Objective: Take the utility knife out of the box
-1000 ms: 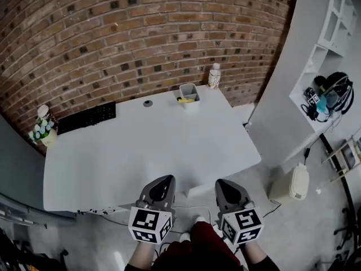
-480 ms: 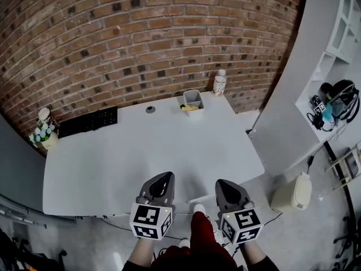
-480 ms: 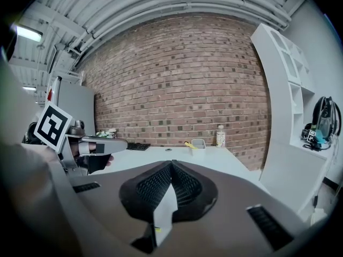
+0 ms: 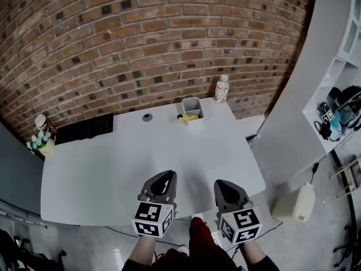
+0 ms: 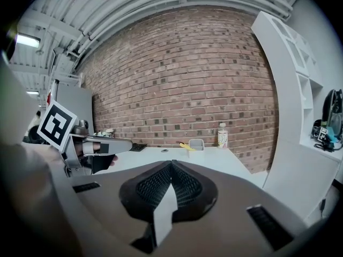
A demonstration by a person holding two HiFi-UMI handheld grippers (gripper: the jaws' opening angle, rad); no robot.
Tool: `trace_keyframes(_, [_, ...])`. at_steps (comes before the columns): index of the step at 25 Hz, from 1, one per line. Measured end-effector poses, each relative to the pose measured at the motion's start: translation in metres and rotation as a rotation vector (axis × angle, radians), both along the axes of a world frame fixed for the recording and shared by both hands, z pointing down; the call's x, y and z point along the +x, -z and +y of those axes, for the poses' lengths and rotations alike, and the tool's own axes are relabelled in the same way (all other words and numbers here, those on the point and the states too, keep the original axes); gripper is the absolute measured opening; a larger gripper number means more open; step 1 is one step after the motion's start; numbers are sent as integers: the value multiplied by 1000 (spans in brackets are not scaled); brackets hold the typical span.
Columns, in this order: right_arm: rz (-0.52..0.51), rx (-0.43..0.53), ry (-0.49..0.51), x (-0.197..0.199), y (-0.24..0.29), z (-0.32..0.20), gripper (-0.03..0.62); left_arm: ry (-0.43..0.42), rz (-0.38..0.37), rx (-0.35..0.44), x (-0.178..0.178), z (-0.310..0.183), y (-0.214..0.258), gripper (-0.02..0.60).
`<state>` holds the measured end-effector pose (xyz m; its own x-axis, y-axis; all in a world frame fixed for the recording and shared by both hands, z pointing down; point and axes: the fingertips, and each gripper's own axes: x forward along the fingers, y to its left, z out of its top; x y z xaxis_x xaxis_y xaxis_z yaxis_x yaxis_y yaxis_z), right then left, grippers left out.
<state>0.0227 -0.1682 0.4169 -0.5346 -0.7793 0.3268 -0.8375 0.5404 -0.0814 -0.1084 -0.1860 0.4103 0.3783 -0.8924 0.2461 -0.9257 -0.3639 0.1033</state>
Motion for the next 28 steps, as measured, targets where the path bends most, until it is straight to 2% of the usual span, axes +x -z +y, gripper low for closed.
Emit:
trace_keyframes(13, [-2, -57, 48, 15, -26, -94, 8, 75, 33, -64, 10, -103, -21, 55])
trace_keyframes(19, [4, -56, 60, 19, -34, -127, 8, 108, 61, -100, 12, -141, -34, 72])
trace_keyframes(24, [11, -109, 79, 18, -43, -146, 8, 125, 68, -130, 14, -168, -46, 91])
trace_keyframes(28, [16, -109, 77, 19, -48, -165, 8, 133, 74, -157, 14, -190, -55, 109])
